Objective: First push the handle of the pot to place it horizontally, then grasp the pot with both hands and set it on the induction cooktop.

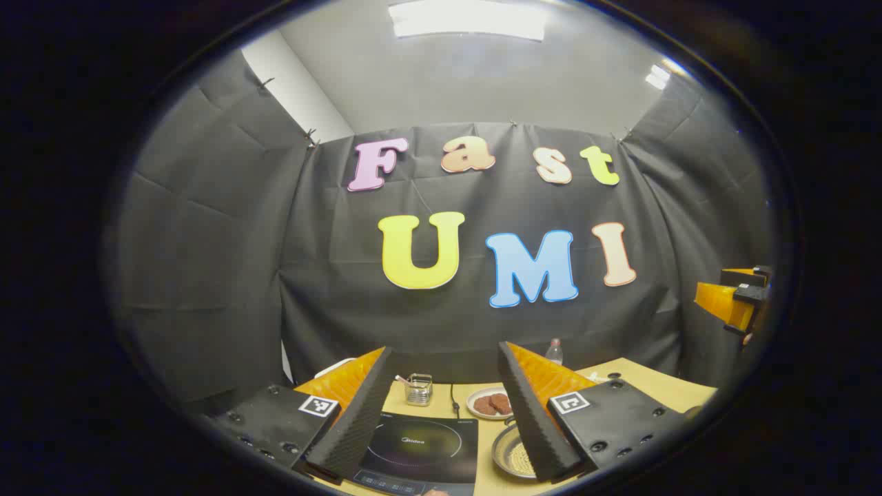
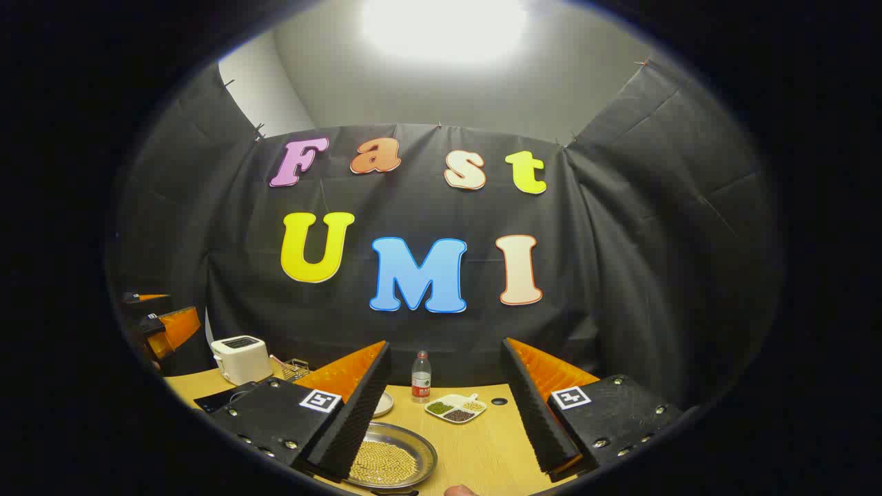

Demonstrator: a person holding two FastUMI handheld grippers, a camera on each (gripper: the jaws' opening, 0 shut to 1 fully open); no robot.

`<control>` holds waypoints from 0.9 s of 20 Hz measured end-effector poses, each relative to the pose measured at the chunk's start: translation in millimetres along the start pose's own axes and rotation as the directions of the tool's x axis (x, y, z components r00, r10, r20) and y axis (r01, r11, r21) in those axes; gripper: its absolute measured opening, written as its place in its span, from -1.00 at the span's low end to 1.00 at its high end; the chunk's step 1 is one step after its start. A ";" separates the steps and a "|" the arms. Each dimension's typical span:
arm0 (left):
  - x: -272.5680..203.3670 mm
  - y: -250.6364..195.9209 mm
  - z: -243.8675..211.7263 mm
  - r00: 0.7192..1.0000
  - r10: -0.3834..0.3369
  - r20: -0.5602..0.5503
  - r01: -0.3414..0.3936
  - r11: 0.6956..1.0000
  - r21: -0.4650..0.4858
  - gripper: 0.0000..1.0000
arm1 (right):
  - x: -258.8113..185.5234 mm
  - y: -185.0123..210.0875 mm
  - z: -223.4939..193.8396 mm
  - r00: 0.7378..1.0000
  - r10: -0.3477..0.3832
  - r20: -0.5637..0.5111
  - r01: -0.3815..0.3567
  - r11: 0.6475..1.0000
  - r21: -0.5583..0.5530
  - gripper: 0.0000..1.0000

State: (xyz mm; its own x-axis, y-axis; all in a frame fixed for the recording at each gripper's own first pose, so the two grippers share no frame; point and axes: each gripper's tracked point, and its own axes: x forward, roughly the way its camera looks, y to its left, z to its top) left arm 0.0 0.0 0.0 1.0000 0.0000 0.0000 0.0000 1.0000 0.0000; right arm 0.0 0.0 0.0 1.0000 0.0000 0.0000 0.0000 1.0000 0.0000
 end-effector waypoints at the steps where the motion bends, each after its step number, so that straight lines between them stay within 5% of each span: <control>1: 1.6 0.4 0.0 1.000 0.001 0.002 -0.001 1.000 0.003 0.93 | 1.2 -0.5 -0.7 1.000 0.000 -0.003 0.000 1.000 0.001 0.90; 18: 12.7 1.4 0.5 1.000 0.011 0.014 -0.011 1.000 0.004 0.92 | 17.6 2.8 -14.2 0.999 0.018 -0.050 -0.017 1.000 0.004 0.90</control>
State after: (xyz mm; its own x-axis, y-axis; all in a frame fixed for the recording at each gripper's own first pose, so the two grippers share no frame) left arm 12.7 1.4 0.5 0.9998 0.0110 0.0144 -0.0111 0.9999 0.0042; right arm 17.6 2.8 -14.2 0.9986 0.0176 -0.0504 -0.0174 0.9998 0.0044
